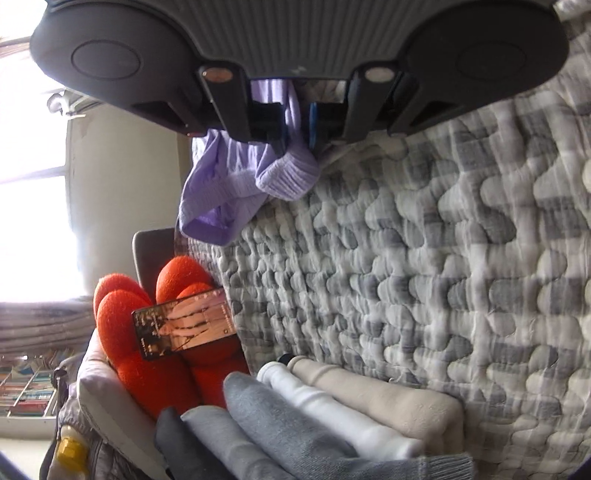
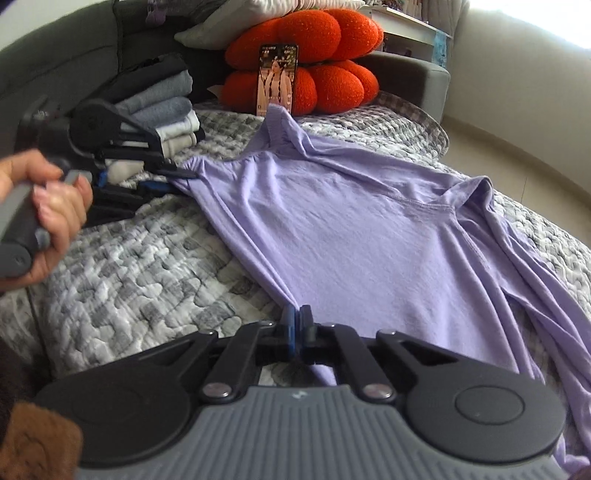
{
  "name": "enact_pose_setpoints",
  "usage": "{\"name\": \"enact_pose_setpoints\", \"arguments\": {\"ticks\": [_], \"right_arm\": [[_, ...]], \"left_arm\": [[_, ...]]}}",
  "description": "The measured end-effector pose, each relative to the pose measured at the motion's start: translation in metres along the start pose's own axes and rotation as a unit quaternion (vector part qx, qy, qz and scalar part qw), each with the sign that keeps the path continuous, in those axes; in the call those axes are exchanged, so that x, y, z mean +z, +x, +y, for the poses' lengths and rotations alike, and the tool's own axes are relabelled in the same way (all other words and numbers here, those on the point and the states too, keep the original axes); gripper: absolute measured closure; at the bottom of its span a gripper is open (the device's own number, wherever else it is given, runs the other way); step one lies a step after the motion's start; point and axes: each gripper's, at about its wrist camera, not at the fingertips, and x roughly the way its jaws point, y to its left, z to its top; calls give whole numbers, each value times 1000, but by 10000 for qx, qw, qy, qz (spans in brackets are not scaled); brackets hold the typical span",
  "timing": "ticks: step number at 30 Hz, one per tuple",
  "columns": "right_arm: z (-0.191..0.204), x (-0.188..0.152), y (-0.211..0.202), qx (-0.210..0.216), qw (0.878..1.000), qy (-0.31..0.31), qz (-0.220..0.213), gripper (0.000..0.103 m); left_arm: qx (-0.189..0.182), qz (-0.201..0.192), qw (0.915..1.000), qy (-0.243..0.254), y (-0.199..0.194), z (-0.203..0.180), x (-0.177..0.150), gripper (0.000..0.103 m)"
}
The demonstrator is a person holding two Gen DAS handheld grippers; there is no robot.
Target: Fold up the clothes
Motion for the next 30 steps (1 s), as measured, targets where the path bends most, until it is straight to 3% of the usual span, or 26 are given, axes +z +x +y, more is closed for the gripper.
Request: {"name": "enact_pose_setpoints", "arguments": {"ticks": [4, 7, 15, 21, 23, 28, 30], "right_arm": [[-1, 2, -16, -85, 9999, -53, -109, 102], [-3, 2, -17, -140, 9999, -82, 54, 102], [-14, -8, -13, -247, 9986, -90, 456, 102], [-27, -10, -18, -104, 9990, 164, 410, 101], [-28, -11, -20, -41, 9991, 166, 376, 91], [-25, -9, -28, 130, 9997, 34, 218, 87], [-20, -7, -31, 169, 9998, -91, 102, 73]], "left_arm": [[-95, 177, 9998, -14, -2, 0, 1, 80], [-159, 175, 9997, 5, -4, -1, 0, 69], [-79, 64, 9999, 2, -4, -2, -6, 69], [32, 170, 9998, 59, -7, -6, -6, 67], [69, 230, 9997, 110, -10, -8, -6, 62], [158, 250, 9991, 309, -17, -12, -13, 59], [207, 192, 9987, 413, -17, -14, -16, 59]]}}
